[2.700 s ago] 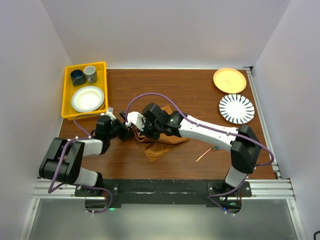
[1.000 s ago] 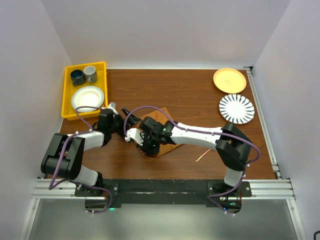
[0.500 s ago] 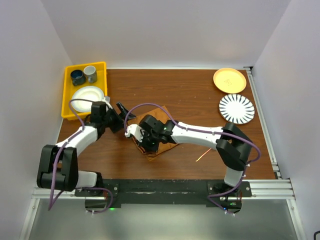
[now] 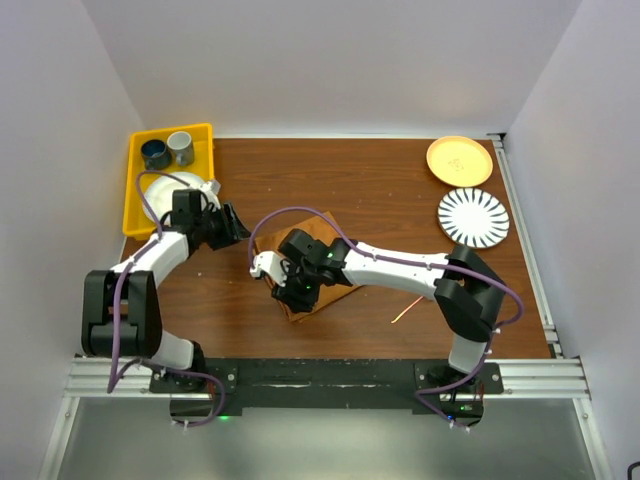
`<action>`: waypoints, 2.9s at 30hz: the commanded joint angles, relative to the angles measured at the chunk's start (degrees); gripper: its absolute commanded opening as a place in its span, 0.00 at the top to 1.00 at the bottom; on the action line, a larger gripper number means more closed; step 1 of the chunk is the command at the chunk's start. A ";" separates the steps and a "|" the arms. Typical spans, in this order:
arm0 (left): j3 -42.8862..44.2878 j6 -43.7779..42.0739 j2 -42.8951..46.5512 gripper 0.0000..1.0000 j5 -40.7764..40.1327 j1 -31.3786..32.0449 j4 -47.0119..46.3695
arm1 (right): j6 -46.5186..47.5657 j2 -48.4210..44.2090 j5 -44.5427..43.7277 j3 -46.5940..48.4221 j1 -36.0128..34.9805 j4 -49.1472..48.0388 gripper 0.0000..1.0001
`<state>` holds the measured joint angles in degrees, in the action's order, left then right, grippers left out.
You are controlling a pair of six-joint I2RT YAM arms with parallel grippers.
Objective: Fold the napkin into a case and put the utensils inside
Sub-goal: Smooth out the lower triangle-folded napkin at the center of the board.
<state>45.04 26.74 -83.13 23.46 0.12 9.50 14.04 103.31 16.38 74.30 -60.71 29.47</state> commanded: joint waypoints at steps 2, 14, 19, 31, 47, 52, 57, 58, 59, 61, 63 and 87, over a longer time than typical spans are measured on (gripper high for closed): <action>3.74 -8.46 -2.91 0.50 0.97 0.49 0.96 | -1.03 -1.81 -1.35 4.09 -0.02 1.55 0.58; 5.85 -8.99 -7.48 0.48 -2.19 4.62 0.88 | -5.87 5.15 -3.72 7.96 -2.31 0.85 0.57; 5.94 -8.46 -8.62 0.47 -2.28 5.33 0.35 | -5.69 7.08 -6.19 8.23 -3.71 1.37 0.57; 6.38 -7.58 -10.56 0.50 -1.23 6.21 -0.53 | -6.13 9.54 -8.38 9.02 -4.33 1.90 0.67; 6.99 -8.63 -8.36 0.94 1.32 6.21 2.19 | -5.96 7.79 -8.65 9.28 -4.33 3.13 1.00; 7.17 -8.90 -6.69 0.99 1.59 6.21 3.77 | -6.05 6.29 -10.31 9.37 -4.33 2.52 0.76; 7.00 -8.55 -6.78 0.99 2.20 6.21 3.95 | -6.83 8.93 -10.85 12.00 -4.51 3.04 0.69; 7.08 -8.55 -6.69 0.99 2.20 6.21 3.95 | -7.18 9.45 -11.02 12.09 -4.33 2.96 0.68; 7.00 -8.55 -6.69 0.99 2.20 6.21 3.95 | -7.19 9.63 -11.19 12.27 -4.51 2.78 0.68; 7.00 -8.46 -6.87 0.98 2.20 6.21 3.95 | -7.28 10.07 -11.63 12.80 -4.60 2.87 0.68; 7.00 -8.55 -6.95 0.98 2.11 6.21 3.86 | -7.19 10.77 -12.07 13.15 -4.68 3.13 0.68; 7.26 -8.46 -6.17 0.96 3.34 6.12 4.30 | -5.78 10.34 -13.48 12.89 -5.74 5.86 1.00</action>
<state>50.06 18.85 -91.70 25.12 6.09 13.28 7.79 116.86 3.90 85.86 -66.11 33.82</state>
